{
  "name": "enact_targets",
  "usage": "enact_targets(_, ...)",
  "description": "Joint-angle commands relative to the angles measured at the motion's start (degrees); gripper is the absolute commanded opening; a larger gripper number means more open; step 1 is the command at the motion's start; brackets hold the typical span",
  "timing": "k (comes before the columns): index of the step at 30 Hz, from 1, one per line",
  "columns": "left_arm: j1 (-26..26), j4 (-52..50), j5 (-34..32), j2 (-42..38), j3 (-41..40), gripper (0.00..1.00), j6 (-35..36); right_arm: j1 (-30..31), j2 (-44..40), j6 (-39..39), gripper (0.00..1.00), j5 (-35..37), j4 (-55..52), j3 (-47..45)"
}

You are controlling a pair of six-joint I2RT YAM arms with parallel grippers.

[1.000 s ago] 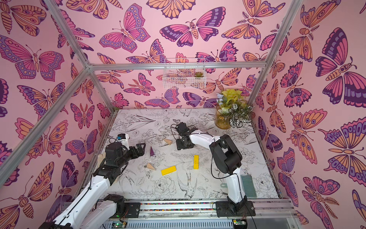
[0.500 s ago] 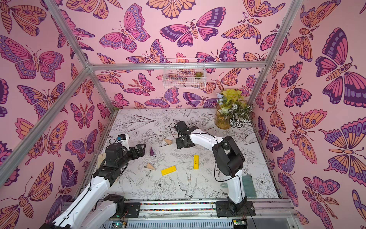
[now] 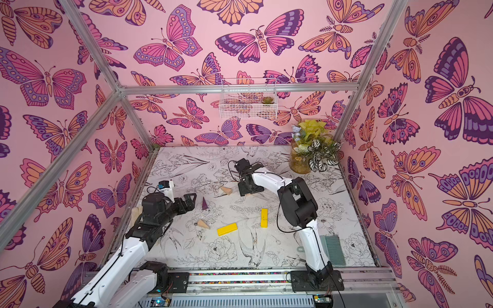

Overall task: Assemble a small pinwheel with building blocks
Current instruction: Move the building block to the center of the board.

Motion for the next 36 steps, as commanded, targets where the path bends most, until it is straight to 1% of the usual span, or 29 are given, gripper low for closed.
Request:
enact_targets(1, -0.2, -0.8, 0.5, -0.8, -0.9, 1.0, -0.5, 0.1, 1.0, -1.0, 0.79, -0.1, -2.6, 1.8)
enact_targets(5, -0.2, -0.8, 0.6, -0.8, -0.9, 1.0, -0.7, 0.1, 2.0, -1.0, 0.76, -0.5, -2.6, 2.1)
enact_targets(10, -0.2, -0.8, 0.6, -0.9, -1.0, 1.0, -0.8, 0.8, 2.1, -1.1, 0.57, -1.9, -2.2, 1.6)
enact_targets(12, -0.2, -0.8, 0.6, -0.9, -1.1, 1.0, -0.9, 1.5, 1.9, -1.1, 0.52, -2.3, -2.2, 1.3)
enact_targets(19, -0.2, -0.8, 0.6, -1.1, -1.3, 1.0, -1.1, 3.6, 0.5, 1.0, 0.47, -3.7, -0.6, -1.4)
enact_targets(21, -0.2, -0.8, 0.6, -1.2, -1.3, 1.0, -1.1, 3.8, 0.0, 1.6, 0.48, -4.3, 0.1, -2.3)
enact_targets(22, -0.2, -0.8, 0.6, -1.2, -1.3, 1.0, -1.2, 3.7, -0.2, 1.8, 0.49, -4.2, 0.1, -2.6)
enact_targets(24, -0.2, -0.8, 0.6, -1.1, -1.3, 1.0, -1.2, 4.0, -0.6, 1.8, 0.57, -4.1, 0.0, -2.6)
enact_targets(27, -0.2, -0.7, 0.6, -1.0, -1.3, 1.0, -1.3, 3.9, -2.1, 1.8, 0.65, -4.0, 0.0, -2.5)
enact_targets(31, -0.2, -0.9, 0.3, -0.9, -1.2, 1.0, -1.5, 4.0, -5.0, 1.5, 0.69, -3.9, -0.5, -1.7)
enact_targets(36, -0.2, -1.7, 0.2, -0.9, -0.7, 1.0, -1.5, 3.5, -9.7, 1.1, 0.73, -1.9, -1.5, -1.3)
